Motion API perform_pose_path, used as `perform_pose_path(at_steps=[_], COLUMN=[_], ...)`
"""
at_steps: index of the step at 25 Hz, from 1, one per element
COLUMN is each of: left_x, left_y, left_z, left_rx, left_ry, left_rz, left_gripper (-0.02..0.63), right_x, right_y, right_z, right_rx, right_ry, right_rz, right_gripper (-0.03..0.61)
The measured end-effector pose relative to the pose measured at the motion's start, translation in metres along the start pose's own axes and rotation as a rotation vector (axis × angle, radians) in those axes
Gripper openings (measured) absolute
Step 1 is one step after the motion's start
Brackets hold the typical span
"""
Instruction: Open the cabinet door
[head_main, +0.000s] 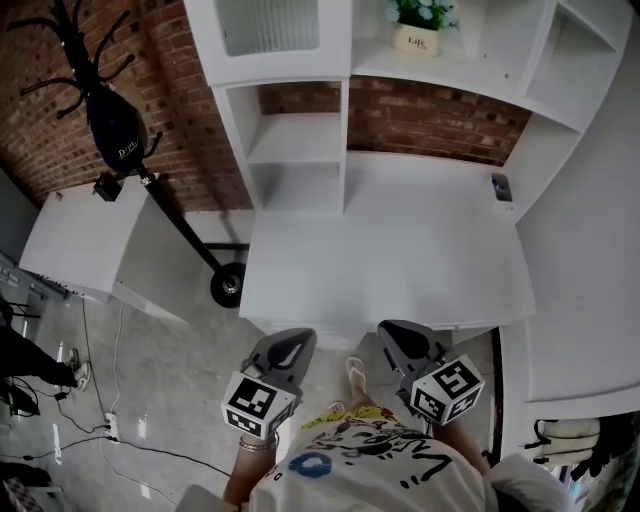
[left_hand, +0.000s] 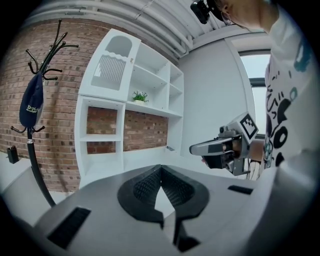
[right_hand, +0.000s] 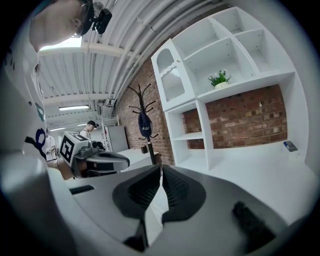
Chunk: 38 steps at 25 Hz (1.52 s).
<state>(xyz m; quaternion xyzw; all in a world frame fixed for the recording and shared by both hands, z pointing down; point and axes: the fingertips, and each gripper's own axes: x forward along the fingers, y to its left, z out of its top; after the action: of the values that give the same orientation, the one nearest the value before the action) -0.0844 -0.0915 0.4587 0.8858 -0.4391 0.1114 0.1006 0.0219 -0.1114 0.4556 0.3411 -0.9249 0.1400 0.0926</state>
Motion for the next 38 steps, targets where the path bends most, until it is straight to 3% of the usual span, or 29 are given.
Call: perform_pose_path(at_steps=[21,32,38], left_x=[0.105,0.152,0.151], left_y=[0.070,0.077,0.087], left_z=[0.060,0.076,0.074], left_rx=[0.023,0.019,0.019], left_ry=[-0.017,-0.043,-0.020], left_rz=[0.111,0.163,0.210], left_gripper=[0.014,0.014,0.014], right_x=[0.073,0.081,0.090], right_y=[-0.099,-0.143,-0.151], right_z=[0.076,0.084,0.085], right_rx=[-0.035,-0.011,0.008], right_ry=[-0.042,-0.055,-0.048], right_rz=[0.121,0.172,0.200], right_gripper=[0.029,0.029,0.029])
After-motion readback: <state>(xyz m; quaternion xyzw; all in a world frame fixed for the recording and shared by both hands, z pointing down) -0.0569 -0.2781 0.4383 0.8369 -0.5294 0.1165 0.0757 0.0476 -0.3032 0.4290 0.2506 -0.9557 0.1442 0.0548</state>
